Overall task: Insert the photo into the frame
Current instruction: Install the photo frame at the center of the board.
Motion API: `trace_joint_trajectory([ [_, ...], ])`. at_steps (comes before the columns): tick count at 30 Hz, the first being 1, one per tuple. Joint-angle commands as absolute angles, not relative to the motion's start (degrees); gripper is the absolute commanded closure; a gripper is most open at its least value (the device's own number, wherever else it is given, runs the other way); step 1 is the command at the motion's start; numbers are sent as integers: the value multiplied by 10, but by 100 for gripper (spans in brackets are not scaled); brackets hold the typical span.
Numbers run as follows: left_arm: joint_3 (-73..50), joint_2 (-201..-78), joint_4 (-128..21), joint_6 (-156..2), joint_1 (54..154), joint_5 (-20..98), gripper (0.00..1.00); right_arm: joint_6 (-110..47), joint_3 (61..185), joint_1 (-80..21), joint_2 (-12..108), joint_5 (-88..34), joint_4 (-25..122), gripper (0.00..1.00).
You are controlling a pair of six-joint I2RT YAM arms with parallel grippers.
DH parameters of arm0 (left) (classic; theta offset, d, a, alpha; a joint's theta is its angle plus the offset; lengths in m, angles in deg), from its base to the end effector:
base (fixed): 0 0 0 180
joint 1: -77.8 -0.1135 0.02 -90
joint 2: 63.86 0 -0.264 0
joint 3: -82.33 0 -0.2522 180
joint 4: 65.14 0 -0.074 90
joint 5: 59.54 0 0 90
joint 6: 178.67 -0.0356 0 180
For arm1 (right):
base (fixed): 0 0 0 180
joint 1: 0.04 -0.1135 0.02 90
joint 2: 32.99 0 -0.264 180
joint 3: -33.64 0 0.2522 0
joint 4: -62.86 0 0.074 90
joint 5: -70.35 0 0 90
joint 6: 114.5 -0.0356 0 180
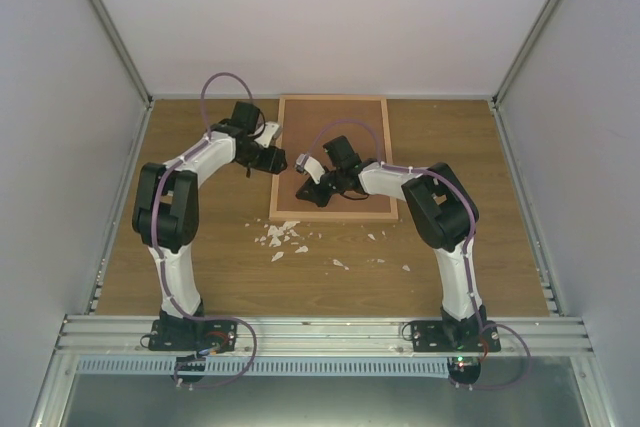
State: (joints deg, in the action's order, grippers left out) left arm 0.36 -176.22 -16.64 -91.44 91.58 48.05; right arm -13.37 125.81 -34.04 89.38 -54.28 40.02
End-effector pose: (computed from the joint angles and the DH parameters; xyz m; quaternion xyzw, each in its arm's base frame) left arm 0.3996 -0.1091 0.1992 0.1738 0.9454 -0.1702 0.2168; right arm 0.3546 0.2636 0.1271 -0.4346 0.7999 0.3367 0.2406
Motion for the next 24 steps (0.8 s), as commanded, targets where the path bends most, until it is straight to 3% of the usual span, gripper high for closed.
trace_joint_trajectory([
  [1,0,-1787,-166,-912,915,459,29,-133,1228,-327,943,-459,323,91],
  [10,-3,-1815,-150,-921,921,425,32,-132,1239,-327,927,-471,309,85],
  [18,-8,-1803,-158,-926,916,442,31,-139,1303,-283,852,-559,241,53],
  [24,26,-1790,-172,-945,904,498,24,-145,1354,-176,831,-612,184,43],
])
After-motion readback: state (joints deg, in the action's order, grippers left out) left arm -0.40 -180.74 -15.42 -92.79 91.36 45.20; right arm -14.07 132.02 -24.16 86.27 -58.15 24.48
